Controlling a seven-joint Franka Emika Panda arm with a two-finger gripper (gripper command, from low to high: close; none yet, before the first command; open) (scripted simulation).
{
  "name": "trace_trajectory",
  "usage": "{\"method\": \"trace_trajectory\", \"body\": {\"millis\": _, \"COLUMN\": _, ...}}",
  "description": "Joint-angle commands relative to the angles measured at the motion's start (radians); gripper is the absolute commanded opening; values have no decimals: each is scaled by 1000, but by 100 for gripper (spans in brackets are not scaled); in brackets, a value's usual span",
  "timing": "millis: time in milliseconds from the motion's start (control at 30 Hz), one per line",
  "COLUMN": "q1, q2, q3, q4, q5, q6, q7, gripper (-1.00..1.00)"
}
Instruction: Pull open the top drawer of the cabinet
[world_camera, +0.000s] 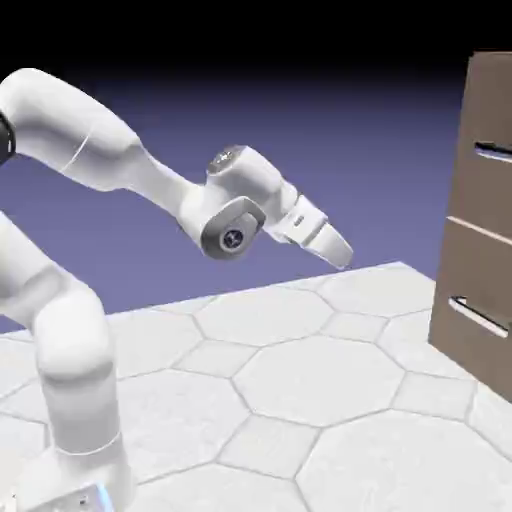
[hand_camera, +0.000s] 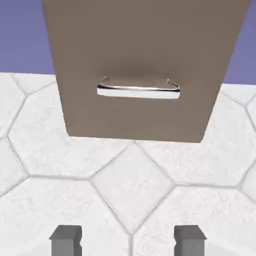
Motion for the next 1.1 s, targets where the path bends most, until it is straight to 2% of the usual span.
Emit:
{"method": "trace_trajectory", "body": {"millis": 0, "q1": 26, "q2": -10, "q3": -16, "q4": 16, "q5": -32, "q6": -6, "q7": -44, "gripper": 0}}
{"method": "trace_trajectory", "body": {"millis": 1067, "q1": 867, "q2": -339, "q3": -539, "q4": 523, "q5": -1063, "q6": -206, "q7": -1435, "gripper": 0}}
